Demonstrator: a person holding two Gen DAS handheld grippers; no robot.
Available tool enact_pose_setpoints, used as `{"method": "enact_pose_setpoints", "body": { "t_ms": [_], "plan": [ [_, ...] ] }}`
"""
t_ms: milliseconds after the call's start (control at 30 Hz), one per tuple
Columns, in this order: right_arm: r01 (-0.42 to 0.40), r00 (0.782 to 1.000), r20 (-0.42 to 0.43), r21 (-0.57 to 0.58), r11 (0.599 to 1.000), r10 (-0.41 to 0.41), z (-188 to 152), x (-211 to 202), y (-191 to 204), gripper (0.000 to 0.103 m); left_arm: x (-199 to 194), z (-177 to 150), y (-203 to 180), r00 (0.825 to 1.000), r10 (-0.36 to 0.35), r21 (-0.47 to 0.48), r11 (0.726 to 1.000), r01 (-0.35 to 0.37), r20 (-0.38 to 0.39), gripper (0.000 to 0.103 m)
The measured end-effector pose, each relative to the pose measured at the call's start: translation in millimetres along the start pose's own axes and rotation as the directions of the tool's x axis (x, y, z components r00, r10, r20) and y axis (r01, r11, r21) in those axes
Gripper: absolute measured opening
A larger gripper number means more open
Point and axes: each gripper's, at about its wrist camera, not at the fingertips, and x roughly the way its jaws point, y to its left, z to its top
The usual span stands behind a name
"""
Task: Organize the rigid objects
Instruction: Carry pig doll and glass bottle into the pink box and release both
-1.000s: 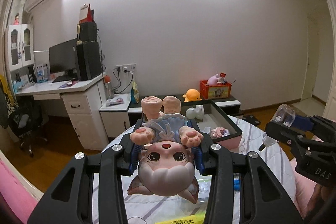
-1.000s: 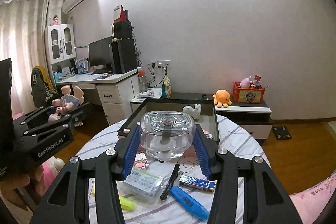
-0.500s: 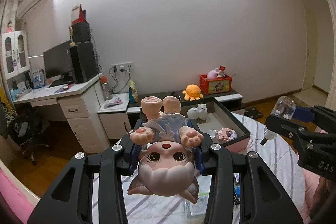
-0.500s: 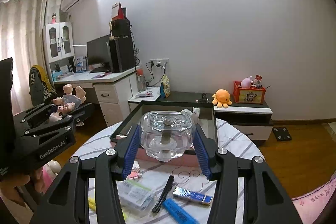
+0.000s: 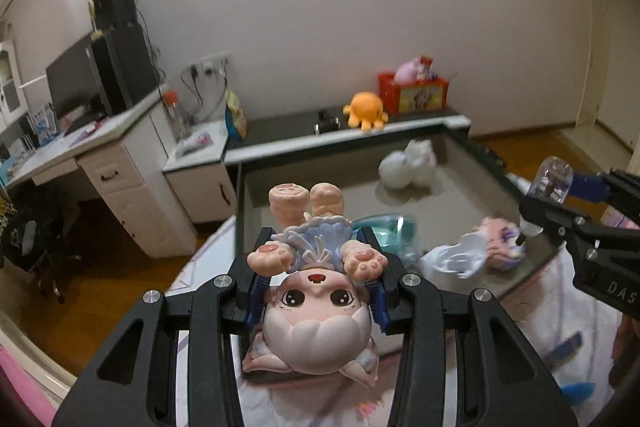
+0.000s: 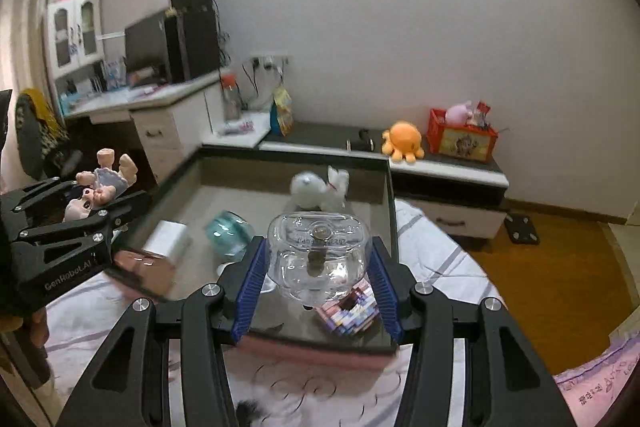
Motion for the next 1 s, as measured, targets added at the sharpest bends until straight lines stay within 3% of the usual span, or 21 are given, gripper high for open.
{"method": "enact_pose_setpoints", "body": {
  "t_ms": [167,367,433,500,567,667,900,1000],
  "plan": [
    [0.015,0.998,-0.056,-0.011,1.000,-0.015,0.3,34.8,-5.0,0.052,29.4,-8.3,-2.1,0.998,-0.007,0.006,1.000,0.007,-0.055,0.042],
    [-0.028,0.998,-0.049,0.025,0.999,0.029,-0.9,48.8,-8.4,0.053,43.6,-9.5,-1.5,0.998,0.021,0.009,1.000,-0.021,-0.063,0.045],
    [-0.029,0.998,-0.049,0.021,0.999,0.030,-0.4,53.0,-7.1,0.060,45.4,-9.5,1.5,0.997,0.023,0.008,1.000,-0.022,-0.074,0.046],
    [-0.044,0.998,-0.044,0.041,0.998,0.045,-0.8,53.4,-8.3,0.067,41.0,-9.1,4.1,0.998,0.024,-0.001,1.000,-0.024,-0.057,0.059],
    [-0.049,0.998,-0.041,0.058,0.997,0.051,-1.1,48.9,-9.4,0.070,32.0,-7.5,7.6,0.999,0.013,-0.011,1.000,-0.014,-0.035,0.065],
    [-0.053,0.998,-0.016,0.072,0.996,0.054,-0.1,30.9,-11.0,0.079,7.3,-4.5,13.4,0.999,0.023,-0.023,0.999,-0.022,0.028,0.088],
    [-0.077,0.993,0.097,0.087,0.993,0.068,-0.4,-43.1,-8.7,0.082,-69.8,-14.5,29.7,0.990,0.032,-0.069,0.997,-0.023,0.134,0.101],
    [-0.088,0.980,0.186,0.081,0.993,0.072,-11.5,-86.2,-1.1,0.083,-108.7,-26.2,29.9,0.981,0.044,-0.089,0.996,-0.027,0.189,0.102]
  ]
}}
